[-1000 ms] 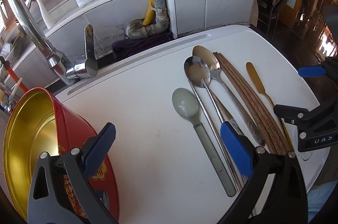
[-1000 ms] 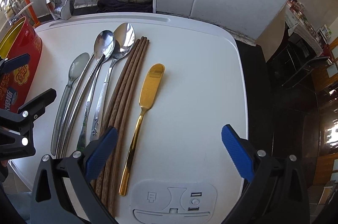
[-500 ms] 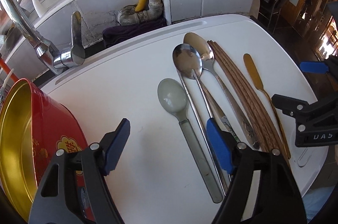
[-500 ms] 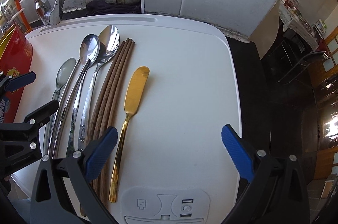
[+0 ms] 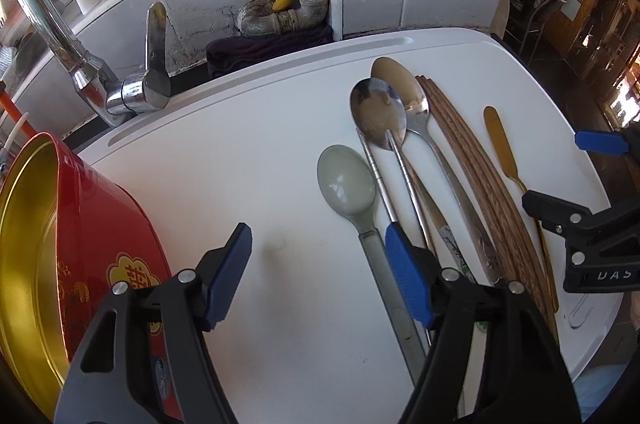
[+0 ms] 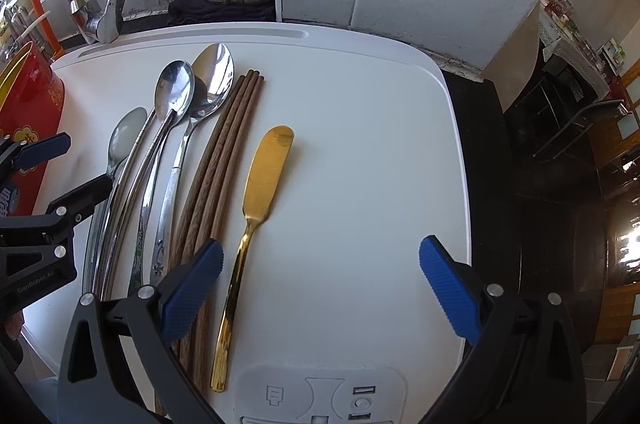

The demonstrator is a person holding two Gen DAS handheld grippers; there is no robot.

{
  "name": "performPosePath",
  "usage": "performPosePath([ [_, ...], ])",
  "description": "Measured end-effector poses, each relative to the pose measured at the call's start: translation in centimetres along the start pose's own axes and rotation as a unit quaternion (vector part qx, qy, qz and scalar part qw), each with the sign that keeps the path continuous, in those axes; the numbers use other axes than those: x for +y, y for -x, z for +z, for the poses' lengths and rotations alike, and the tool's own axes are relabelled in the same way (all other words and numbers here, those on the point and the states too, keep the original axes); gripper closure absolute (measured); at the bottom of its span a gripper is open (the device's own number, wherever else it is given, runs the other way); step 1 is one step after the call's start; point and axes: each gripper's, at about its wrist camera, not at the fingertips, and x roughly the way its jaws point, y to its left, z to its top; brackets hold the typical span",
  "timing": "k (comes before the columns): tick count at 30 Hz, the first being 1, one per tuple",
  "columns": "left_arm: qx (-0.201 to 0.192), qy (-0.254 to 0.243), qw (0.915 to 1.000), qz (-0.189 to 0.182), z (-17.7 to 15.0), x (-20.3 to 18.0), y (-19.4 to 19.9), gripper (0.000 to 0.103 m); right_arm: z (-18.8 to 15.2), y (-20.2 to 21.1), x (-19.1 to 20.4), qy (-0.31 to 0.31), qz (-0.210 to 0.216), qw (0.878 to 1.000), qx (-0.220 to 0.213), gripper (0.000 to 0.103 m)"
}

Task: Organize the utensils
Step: 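Grasp the grey plastic spoon with the left tool while the right tool grasps the gold butter knife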

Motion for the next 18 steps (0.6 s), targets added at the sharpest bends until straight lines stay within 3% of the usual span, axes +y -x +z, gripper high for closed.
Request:
performPosePath([
  [6,0.003,-0.001,1.0000,-0.003,0.65,-0.08,-0.56,0.035,0.76,-0.63,0.08,-0.004,0.006,1.000,0.004,0.004],
  [8,0.007,-0.011,0.9999,-0.001,0.56,-0.33,-0.79,0.035,0.70,-0.83,0.25,0.000,0.010,1.000,0.010,0.008],
  [9,0.003,-0.012,0.9999,-0.004,0.53,-0.34,-0.72,0.045,0.60,-0.87,0.21,-0.005,0.020,1.000,0.013,0.015],
  [10,0.002,-0.010,0.9998,-0.020,0.49,-0.31,-0.59,0.067,0.51,-0.84,0.12,-0.011,0.031,0.999,0.016,0.022],
  [12,0.005,0.000,0.9991,-0.043,0.60,-0.14,-0.58,0.085,0.41,-0.67,0.30,-0.011,0.040,0.999,0.018,0.029],
  [14,0.005,0.001,0.9989,-0.047,0.78,-0.10,-0.71,0.091,0.39,-0.29,0.53,-0.012,0.045,0.999,0.007,0.043],
  [15,0.007,0.005,0.9985,-0.053,0.89,-0.03,-0.76,0.092,0.43,-0.07,0.44,-0.020,0.047,0.999,0.005,0.072],
  [16,0.010,0.011,0.9982,-0.059,0.99,0.09,-0.81,0.092,0.52,0.04,0.23,-0.030,0.046,0.998,0.009,0.094],
  [18,0.010,0.023,0.9975,-0.066,0.95,0.35,-0.75,0.092,0.62,0.03,-0.39,-0.047,0.072,0.996,0.016,0.095],
])
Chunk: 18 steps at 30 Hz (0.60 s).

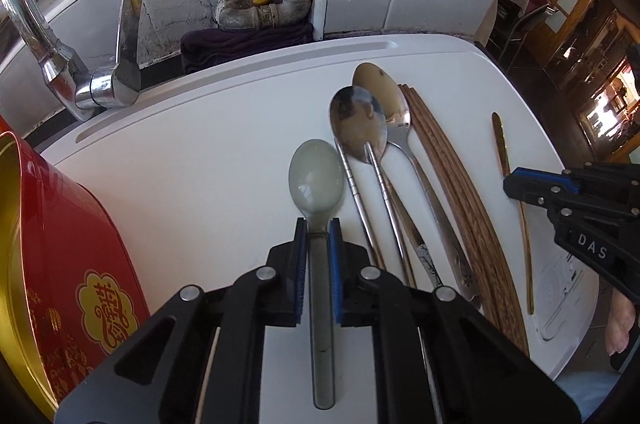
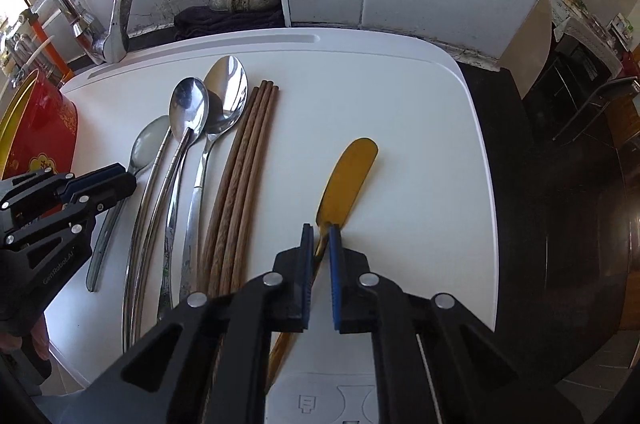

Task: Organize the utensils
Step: 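Grasp the grey plastic spoon with the left tool while the right tool grasps the gold butter knife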

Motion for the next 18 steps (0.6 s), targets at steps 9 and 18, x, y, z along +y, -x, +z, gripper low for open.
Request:
performPosePath([
  [9,-0.031,0.010,0.9995,-0.003,0.0,0.1,2.3,0.092,-0.7,2.5,-0.5,-0.003,0.018,1.000,-0.020,0.100],
  [18,-0.058,0.018,0.9980,-0.015,-0.3,0.1,4.9,0.092,-1.0,6.1,0.2,0.016,0.027,0.998,-0.054,0.100],
])
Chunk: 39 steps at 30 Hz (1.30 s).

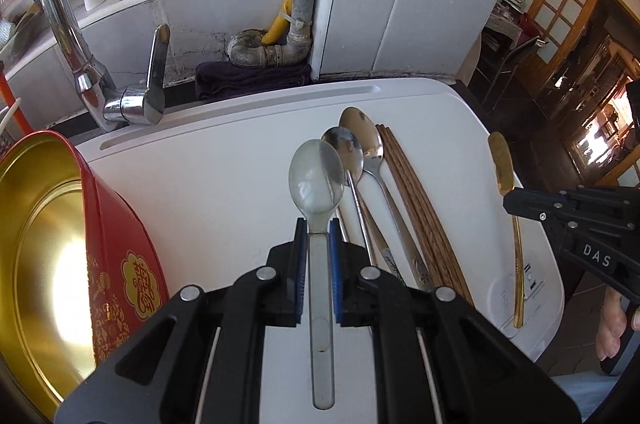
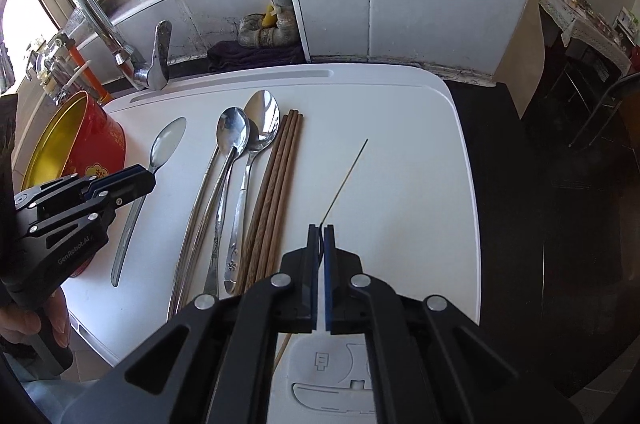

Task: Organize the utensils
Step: 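Grasp the grey plastic spoon with the left tool while the right tool grasps the gold butter knife, then carry the spoon in the left tool while the right tool carries the knife over the red tin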

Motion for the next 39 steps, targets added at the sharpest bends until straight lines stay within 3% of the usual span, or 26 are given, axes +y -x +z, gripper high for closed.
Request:
performPosePath([
  [6,-0.024,0.014,0.9996,0.009,-0.2,0.3,2.4,0.092,-0.1,1.2,1.4,0.027,0.013,0.999,-0.017,0.100],
  [13,-0.062,0.042,0.9961,0.047,-1.3,0.1,6.5,0.092,-0.3,3.0,3.1,0.075,0.044,0.995,-0.045,0.100],
  [24,-0.108,0.109,0.9791,0.133,-4.2,1.5,13.0,0.092,-0.2,5.5,8.5,0.178,0.115,0.974,-0.076,0.100],
  [30,-0.132,0.119,0.9731,0.147,-5.6,5.9,16.4,0.092,0.6,6.3,14.3,0.206,0.124,0.966,-0.095,0.100],
  [39,-0.135,0.090,0.9782,0.130,-5.9,16.5,19.1,0.092,3.2,5.6,26.4,0.203,0.113,0.967,-0.104,0.100],
])
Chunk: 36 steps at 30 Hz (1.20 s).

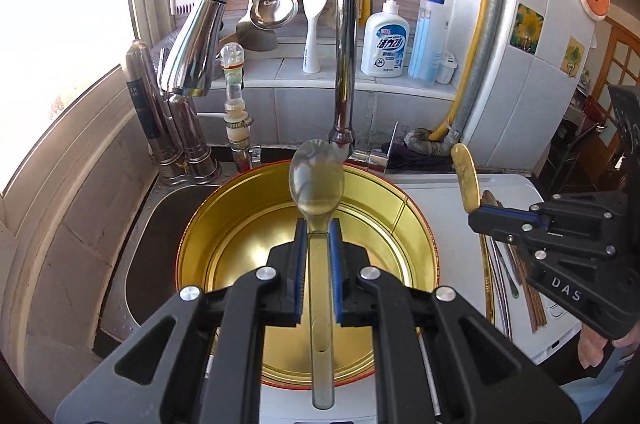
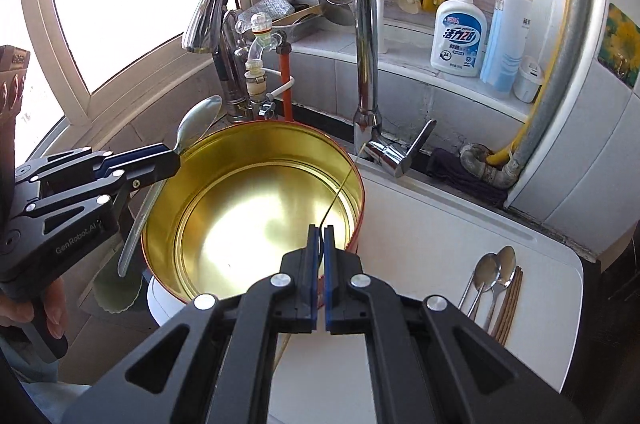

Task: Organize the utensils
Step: 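Carry the spoon in the left tool while the right tool carries the knife over the red tin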

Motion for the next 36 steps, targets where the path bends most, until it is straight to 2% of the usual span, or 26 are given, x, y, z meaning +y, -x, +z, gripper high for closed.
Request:
performPosePath([
  [8,0.023,-0.009,0.9986,-0.048,1.0,5.7,-3.1,0.092,3.7,-4.6,4.3,-0.015,-0.029,0.999,0.025,0.100],
  [12,0.035,-0.023,0.9967,-0.069,1.0,6.8,-5.3,0.092,4.2,-6.8,5.1,-0.024,-0.048,0.997,0.049,0.100],
  [17,0.071,-0.029,0.9923,-0.097,0.2,7.6,-8.4,0.092,3.8,-9.9,5.8,-0.042,-0.059,0.994,0.085,0.100],
  [22,0.089,-0.037,0.9897,-0.106,-0.3,8.0,-10.1,0.092,3.2,-11.8,6.3,-0.052,-0.064,0.991,0.110,0.100],
  [36,0.109,-0.049,0.9866,-0.111,-1.1,8.1,-11.3,0.092,2.4,-13.0,5.9,-0.065,-0.072,0.987,0.126,0.100],
])
